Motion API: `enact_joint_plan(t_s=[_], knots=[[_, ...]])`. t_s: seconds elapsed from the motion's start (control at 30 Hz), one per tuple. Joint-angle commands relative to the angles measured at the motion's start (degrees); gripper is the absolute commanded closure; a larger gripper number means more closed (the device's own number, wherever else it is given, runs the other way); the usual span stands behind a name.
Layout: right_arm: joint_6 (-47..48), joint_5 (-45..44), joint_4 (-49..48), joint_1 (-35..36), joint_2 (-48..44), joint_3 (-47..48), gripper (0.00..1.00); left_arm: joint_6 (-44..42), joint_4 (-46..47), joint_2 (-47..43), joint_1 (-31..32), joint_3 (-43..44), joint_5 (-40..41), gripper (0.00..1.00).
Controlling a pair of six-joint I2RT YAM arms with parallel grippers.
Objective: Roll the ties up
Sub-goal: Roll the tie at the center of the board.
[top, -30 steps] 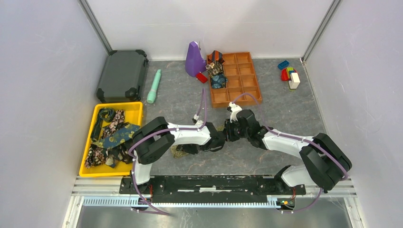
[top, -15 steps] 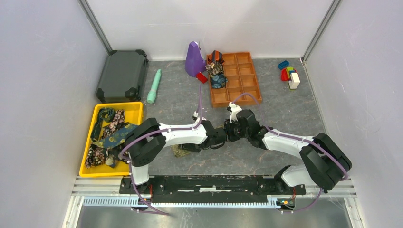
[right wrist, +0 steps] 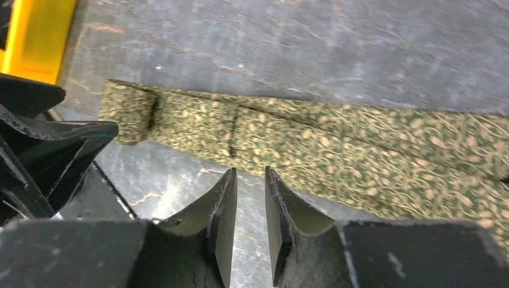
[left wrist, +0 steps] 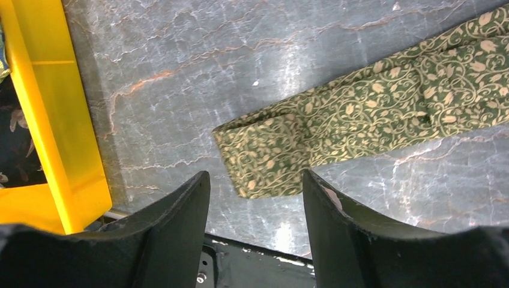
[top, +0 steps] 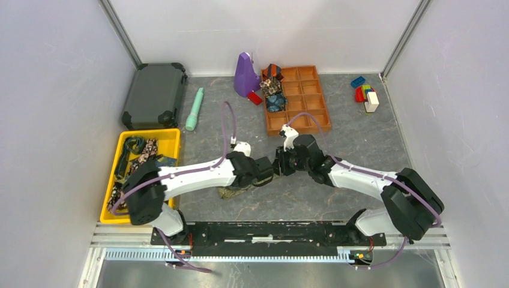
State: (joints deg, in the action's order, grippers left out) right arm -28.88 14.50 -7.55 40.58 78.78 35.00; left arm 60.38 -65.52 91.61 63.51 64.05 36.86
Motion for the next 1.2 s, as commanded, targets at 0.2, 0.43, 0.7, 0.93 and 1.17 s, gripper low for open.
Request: enact_joint_plan(t_s=[0.2,0.43,0.7,0.93,1.17], knots=[[-3.1,-0.85,-7.89,9.77,1.15,1.76,0.7,-8.05,10.39,-21.8,-13.19,-12.92,-4.64,0.4],[-7.21,-3.4,-17.8,19.26,7.27,1.63,0.77,-21.05,23.95,-22.19,-30.93,-18.69,-19.3,0.46],[-9.89,-4.11,-22.49,23.35,17.33,5.15,0.85,-24.94,29.33,-13.63,-35.25,-16.78,-29.4,0.51],[-11.69,-3.12,-24.4,25.02,22.75,8.82,0.86,-25.85,28.51,-10.52,-35.45,-16.38,-30.65,0.51],[-12.46,-5.09,-25.14,25.56,25.6,10.96,0.87,-25.53,28.6,-10.74,-35.38,-17.18,-33.18,0.51]])
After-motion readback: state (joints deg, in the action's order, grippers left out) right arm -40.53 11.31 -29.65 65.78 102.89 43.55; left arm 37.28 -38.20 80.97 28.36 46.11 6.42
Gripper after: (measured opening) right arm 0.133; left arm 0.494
